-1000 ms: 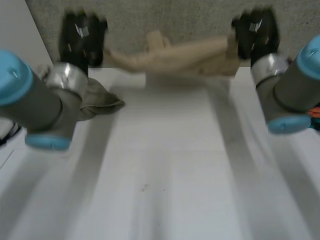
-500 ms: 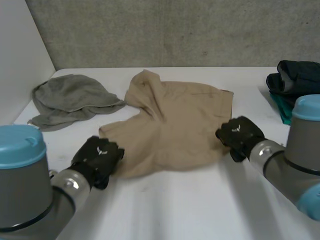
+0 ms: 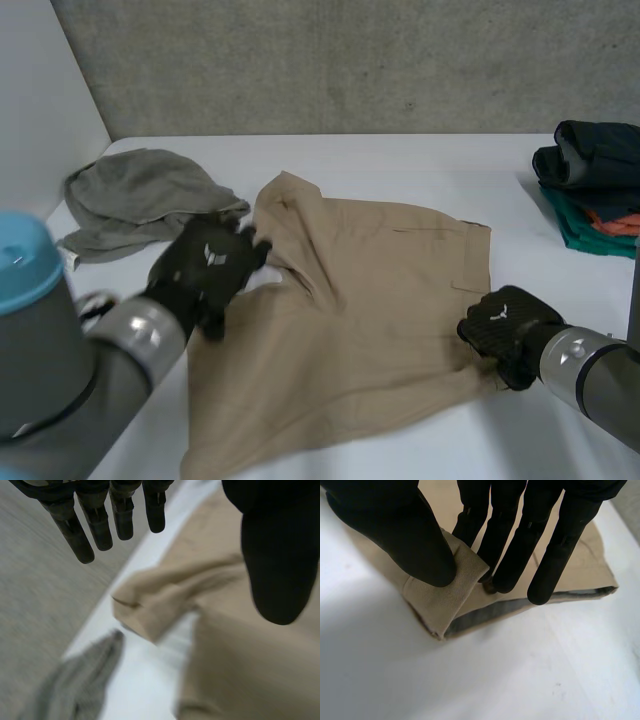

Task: Fold the laundry.

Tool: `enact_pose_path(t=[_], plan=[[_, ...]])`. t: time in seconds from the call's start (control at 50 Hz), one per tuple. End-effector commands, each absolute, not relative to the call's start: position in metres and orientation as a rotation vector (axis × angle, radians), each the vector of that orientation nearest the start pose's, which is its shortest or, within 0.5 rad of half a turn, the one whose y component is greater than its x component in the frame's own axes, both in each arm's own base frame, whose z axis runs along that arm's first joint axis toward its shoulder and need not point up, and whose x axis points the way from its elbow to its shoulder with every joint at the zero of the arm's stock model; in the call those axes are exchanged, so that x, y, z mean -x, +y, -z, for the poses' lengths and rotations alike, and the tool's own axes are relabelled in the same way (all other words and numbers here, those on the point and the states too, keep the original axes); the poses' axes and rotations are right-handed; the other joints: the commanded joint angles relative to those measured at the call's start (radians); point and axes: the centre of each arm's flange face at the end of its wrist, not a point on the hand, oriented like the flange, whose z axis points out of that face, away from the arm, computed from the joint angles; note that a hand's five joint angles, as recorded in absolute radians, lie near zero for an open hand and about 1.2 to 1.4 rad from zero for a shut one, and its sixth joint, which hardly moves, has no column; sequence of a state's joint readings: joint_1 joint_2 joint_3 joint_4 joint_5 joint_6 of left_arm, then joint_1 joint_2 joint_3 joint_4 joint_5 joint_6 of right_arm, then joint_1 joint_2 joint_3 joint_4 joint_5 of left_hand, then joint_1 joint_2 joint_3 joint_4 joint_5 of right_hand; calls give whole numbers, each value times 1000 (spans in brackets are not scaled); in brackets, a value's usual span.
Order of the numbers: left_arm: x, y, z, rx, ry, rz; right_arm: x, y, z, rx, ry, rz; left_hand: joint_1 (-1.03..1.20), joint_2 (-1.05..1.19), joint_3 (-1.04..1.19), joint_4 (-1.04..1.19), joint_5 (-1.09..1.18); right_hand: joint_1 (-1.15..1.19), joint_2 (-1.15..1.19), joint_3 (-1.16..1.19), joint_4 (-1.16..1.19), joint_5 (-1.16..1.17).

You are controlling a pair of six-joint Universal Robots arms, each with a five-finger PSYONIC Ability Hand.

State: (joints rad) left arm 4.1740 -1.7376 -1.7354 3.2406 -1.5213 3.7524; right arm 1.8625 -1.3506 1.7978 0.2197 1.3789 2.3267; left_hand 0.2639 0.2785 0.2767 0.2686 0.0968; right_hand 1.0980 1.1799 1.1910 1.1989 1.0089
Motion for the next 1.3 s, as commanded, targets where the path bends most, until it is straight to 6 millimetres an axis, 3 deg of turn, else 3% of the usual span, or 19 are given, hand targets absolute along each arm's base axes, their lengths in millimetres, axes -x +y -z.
enact_pose_path(t=[0.02,0.16,0.26,0.36,0.4,0.52,0.6,0.84,1.02,1.04,1.06,1.08,1.12,1.14,1.2,1.3], plan=[[302,-269,-187,-1440,1982,2089,-223,-215,-170,1535,2352,1500,114,99,101,109,107,298,216,205,197,213],[319,-328,-141,-1458,2013,2061,-224,-219,-167,1527,2335,1559,287,272,274,282,279,298,216,205,197,213],[314,-362,-123,-1401,2014,2063,-223,-220,-164,1522,2338,1566,434,419,421,429,426,298,216,205,197,213],[314,-380,-110,-1379,2003,2070,-222,-222,-161,1518,2344,1565,829,815,817,825,822,298,216,205,197,213],[314,-383,-107,-1369,1996,2063,-222,-223,-161,1513,2348,1575,1131,1116,1118,1126,1123,298,216,205,197,213],[311,-380,-105,-1303,2019,2013,-222,-226,-162,1508,2343,1598,1132,1118,1120,1128,1125,298,216,205,197,213],[307,-374,-116,-1248,2012,1984,-222,-227,-162,1489,2342,1609,1132,1118,1120,1128,1125,298,216,205,197,213],[293,-350,-113,-1142,1932,1692,-224,-224,-161,1469,2341,1598,1132,1118,1120,1128,1125,298,216,205,197,213],[293,-347,-112,-1116,1937,1680,-224,-222,-159,1471,2338,1592,1132,1118,1120,1128,1125,298,216,205,197,213],[294,-347,-113,-1112,1935,1687,-224,-222,-159,1470,2336,1597,1022,1008,1010,1018,1015,298,216,205,197,213],[294,-347,-113,-1109,1937,1689,-224,-222,-159,1469,2336,1601,527,512,514,522,520,298,216,205,197,213],[294,-347,-115,-1109,1935,1693,-225,-223,-159,1466,2334,1608,275,260,262,270,268,298,216,205,197,213],[292,-347,-124,-1090,1930,1713,-225,-224,-158,1462,2327,1625,-20,-35,-33,-25,-27,298,216,205,197,213],[291,-347,-140,-1061,1918,1746,-225,-224,-159,1457,2326,1631,-30,-44,-43,-34,-37,298,216,205,197,213],[288,-342,-159,-1018,1920,1794,-225,-227,-159,1405,2327,1650,-24,-39,-37,-29,-31,298,216,205,197,213],[272,-307,-202,-909,2009,1884,-226,-233,-162,1283,2328,1681,37,23,25,33,30,298,216,205,197,213]])
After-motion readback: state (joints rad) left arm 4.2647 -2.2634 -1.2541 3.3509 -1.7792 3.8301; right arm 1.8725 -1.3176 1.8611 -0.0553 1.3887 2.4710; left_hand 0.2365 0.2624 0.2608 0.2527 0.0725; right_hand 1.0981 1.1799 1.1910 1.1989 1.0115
